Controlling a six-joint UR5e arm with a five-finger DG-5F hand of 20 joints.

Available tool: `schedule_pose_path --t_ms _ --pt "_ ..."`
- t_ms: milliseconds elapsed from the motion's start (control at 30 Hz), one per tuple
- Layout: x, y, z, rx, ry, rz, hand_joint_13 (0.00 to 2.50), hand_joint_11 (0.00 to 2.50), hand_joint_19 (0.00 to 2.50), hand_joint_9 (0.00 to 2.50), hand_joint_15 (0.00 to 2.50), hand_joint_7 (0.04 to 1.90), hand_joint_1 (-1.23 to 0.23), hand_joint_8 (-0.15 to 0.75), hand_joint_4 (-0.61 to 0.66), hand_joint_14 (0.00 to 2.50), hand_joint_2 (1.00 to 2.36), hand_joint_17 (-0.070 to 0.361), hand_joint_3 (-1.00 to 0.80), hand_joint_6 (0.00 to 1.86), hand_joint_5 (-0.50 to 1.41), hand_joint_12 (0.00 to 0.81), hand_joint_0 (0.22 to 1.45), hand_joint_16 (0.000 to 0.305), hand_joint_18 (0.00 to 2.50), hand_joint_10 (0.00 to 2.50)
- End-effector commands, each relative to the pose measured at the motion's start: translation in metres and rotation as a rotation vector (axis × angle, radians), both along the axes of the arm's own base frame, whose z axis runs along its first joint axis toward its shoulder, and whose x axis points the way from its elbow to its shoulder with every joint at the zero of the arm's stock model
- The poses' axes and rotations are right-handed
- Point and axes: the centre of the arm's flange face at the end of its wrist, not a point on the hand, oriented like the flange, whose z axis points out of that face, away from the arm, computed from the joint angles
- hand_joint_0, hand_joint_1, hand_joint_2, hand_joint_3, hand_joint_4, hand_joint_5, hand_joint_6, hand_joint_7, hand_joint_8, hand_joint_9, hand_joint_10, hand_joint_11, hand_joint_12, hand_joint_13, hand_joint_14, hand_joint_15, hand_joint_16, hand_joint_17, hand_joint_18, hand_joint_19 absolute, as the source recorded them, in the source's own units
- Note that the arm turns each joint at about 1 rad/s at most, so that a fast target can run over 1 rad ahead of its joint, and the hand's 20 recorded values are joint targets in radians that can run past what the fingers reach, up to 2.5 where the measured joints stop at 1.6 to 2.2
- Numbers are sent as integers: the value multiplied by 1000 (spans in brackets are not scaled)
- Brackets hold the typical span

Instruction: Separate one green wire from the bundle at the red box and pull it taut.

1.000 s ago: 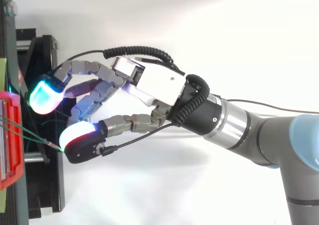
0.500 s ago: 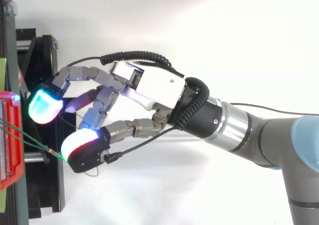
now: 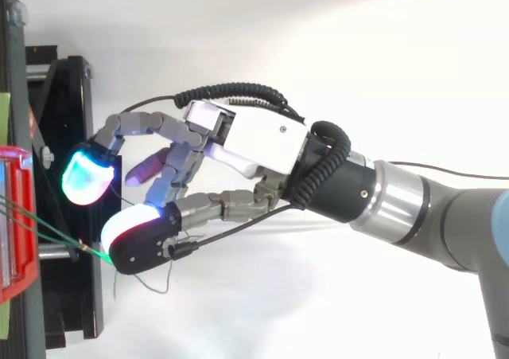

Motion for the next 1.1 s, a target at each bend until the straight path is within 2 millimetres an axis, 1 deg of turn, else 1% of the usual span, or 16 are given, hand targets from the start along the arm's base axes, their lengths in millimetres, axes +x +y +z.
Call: schedule_pose_path --t_ms 0,33,67,200,267,333,367,533,700,800,1033,1067 --pt "-4 0 8 12 21 8 1425 853 139 1394 495 1031 -595 329 338 16 1000 97 -500 503 -156 402 419 43 874 17" --pt "-6 1 15 12 27 10 1408 843 133 1388 485 1028 -594 329 340 17 1000 98 -500 503 -157 410 414 44 875 19" --pt "-8 1 14 9 37 11 1386 837 128 1369 461 1030 -614 330 346 15 1000 101 -500 503 -159 421 403 45 880 19" --pt "-23 6 24 -4 65 15 1347 840 126 1347 451 1029 -654 332 331 15 1000 100 -500 502 -162 411 418 44 865 19" --pt "-33 10 26 -20 81 11 1352 850 134 1353 451 1032 -651 326 332 15 1000 98 -500 503 -163 402 431 43 854 21" --pt "-38 11 28 -28 86 0 1383 867 150 1384 472 1028 -618 316 304 17 1000 96 -500 502 -156 393 436 43 856 20" --pt "-43 14 32 -33 81 -35 1396 871 154 1407 478 1026 -605 313 304 17 1000 96 -500 502 -154 397 439 43 860 19" --pt "-43 19 32 -32 80 -33 1412 896 158 1457 497 1038 -565 316 318 18 1000 98 -500 503 -151 396 438 43 882 19" --pt "-44 20 31 -20 78 -29 1415 921 169 1468 512 1042 -581 320 313 19 1000 96 -500 502 -150 388 446 43 878 20" --pt "-44 20 37 -10 69 -30 1398 934 197 1451 527 1046 -610 304 281 19 1000 88 -500 503 -152 377 495 39 843 20" --pt "-42 30 47 -9 51 -24 1383 902 210 1402 539 1032 -623 294 264 18 1000 84 -500 503 -154 367 525 37 825 22" --pt "-38 30 52 3 24 -48 1379 895 213 1382 534 1029 -623 290 263 18 1000 85 -500 503 -154 371 525 38 824 21"
